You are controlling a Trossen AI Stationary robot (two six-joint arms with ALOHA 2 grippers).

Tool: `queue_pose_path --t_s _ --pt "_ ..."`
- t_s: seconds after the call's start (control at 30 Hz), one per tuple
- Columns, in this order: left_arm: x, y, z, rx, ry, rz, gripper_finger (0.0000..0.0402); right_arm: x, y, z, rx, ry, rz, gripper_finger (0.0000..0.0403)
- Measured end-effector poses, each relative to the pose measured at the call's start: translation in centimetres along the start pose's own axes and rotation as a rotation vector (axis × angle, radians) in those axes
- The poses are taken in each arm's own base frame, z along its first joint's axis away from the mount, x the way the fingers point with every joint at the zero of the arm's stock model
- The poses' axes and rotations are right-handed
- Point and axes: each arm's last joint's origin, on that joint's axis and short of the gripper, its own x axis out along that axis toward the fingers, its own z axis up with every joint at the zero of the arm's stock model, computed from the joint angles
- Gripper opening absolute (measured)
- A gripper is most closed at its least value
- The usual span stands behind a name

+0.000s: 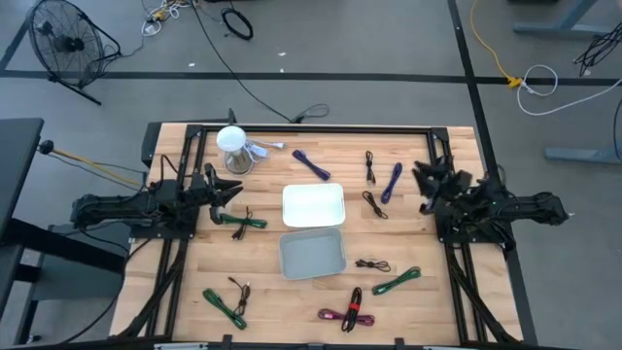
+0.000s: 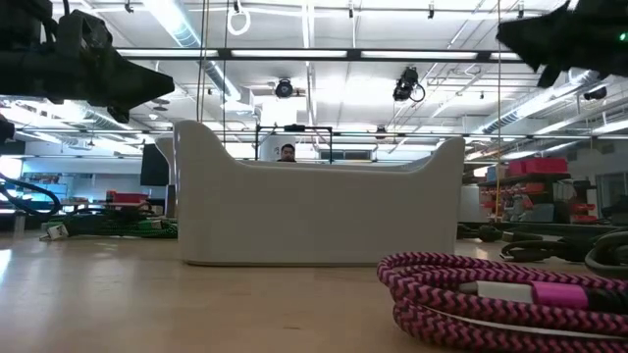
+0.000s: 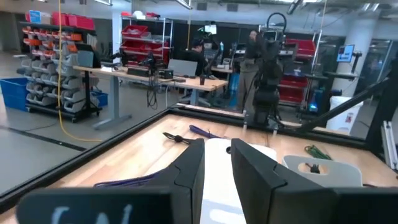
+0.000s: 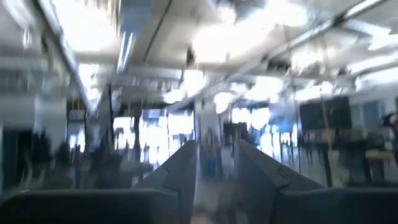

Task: Pick & Place USB Port
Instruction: Put the black charger cable into the white container

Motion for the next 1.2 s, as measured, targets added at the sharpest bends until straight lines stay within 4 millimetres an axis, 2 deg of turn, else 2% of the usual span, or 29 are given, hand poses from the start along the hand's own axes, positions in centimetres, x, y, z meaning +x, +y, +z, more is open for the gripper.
queue_pose_path --t_s 0.07,0.13,0.3,0.43,0.53,0.63,0.73,0.97,1.2 --pt "0.0 0.0 0.0 -0.001 -0.002 0.0 0.0083 0.0 -0.1 0.7 0.014 -0.072 -0.004 0.0111" --pt "0.0 0.0 0.1 -0.003 -0.007 0.0 0.0083 0.3 -0.2 1.4 0.018 -0.07 -0.022 0.0111" --pt "0.0 0.0 0.3 -0.013 -0.034 0.012 0.0083 2.3 -0.5 3.9 -0.051 0.165 -0.225 0.0111" --pt "0.0 0.0 0.6 -0.02 -0.059 0.017 0.0083 3.8 -0.8 5.3 -0.138 0.425 -0.403 0.0111" --pt "0.0 0.0 0.6 -0.018 -0.058 0.021 0.0083 4.5 -1.4 6.0 -0.219 0.587 -0.582 0.0111" --pt "0.0 0.0 0.5 -0.019 -0.055 0.022 0.0083 5.4 -1.7 5.9 -0.272 0.717 -0.649 0.0114" --pt "0.0 0.0 0.5 -0.019 -0.055 0.022 0.0083 6.6 -2.2 4.7 -0.304 0.847 -0.671 0.0126" --pt "0.0 0.0 0.5 -0.043 -0.056 0.021 0.0083 8.5 -4.1 -0.7 -0.289 1.23 -0.67 0.019" --pt "0.0 0.0 0.5 -0.046 -0.055 0.021 0.0083 11.0 -5.6 -5.0 -0.247 1.297 -0.675 0.0271"
